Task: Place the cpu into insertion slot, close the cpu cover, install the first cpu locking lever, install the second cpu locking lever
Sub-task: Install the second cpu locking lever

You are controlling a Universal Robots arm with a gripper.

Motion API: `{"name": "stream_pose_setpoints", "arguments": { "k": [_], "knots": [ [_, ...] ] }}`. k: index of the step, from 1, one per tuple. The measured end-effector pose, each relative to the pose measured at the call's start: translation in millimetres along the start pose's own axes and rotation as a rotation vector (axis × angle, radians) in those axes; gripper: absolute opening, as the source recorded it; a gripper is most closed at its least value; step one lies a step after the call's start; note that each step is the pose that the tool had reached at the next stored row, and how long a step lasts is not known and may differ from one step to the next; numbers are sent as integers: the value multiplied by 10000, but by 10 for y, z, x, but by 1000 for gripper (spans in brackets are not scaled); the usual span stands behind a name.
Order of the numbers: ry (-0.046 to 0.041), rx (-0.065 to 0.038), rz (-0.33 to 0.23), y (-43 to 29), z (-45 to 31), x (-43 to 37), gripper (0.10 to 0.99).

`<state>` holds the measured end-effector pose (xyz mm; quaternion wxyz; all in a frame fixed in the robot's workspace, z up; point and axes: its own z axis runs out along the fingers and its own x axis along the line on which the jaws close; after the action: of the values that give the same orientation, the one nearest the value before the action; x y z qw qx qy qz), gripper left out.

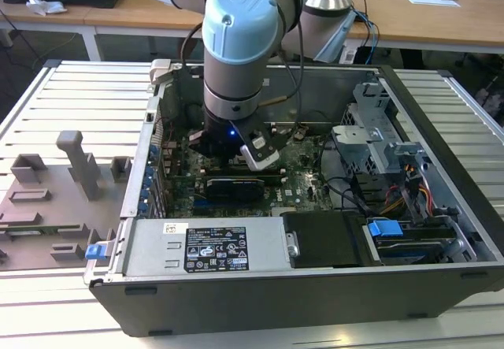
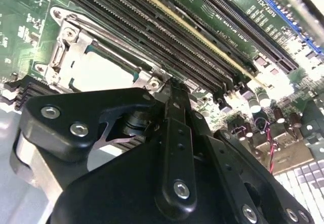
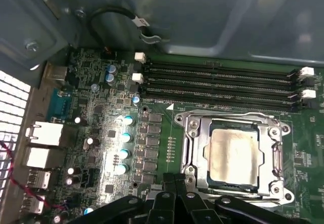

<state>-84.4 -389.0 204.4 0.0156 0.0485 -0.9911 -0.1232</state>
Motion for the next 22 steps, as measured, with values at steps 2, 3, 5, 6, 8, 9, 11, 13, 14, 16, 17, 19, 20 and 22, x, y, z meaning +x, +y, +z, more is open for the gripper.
{"name": "stream_pose_setpoints", "arguments": {
  "k": [2,3,5,6,8,9,11,13,14,16,17,19,20,22],
  "knots": [
    [-6,2,-1,14,-48,-9,106],
    [-5,5,0,17,-49,-27,106],
    [6,14,4,31,-48,-100,106],
    [39,34,11,56,-44,-208,106],
    [91,355,31,85,-39,-312,106],
    [119,657,47,97,-36,-333,106],
    [179,1304,76,134,-28,-371,106],
    [198,1517,85,168,-19,-389,106],
    [211,1640,92,218,-6,-407,106],
    [222,1745,95,383,34,-446,106],
    [225,1780,98,446,50,-461,106],
    [236,1909,105,524,47,-483,106],
    [243,1965,107,543,11,-486,106],
    [245,1993,107,571,-75,-486,106]
  ]
}}
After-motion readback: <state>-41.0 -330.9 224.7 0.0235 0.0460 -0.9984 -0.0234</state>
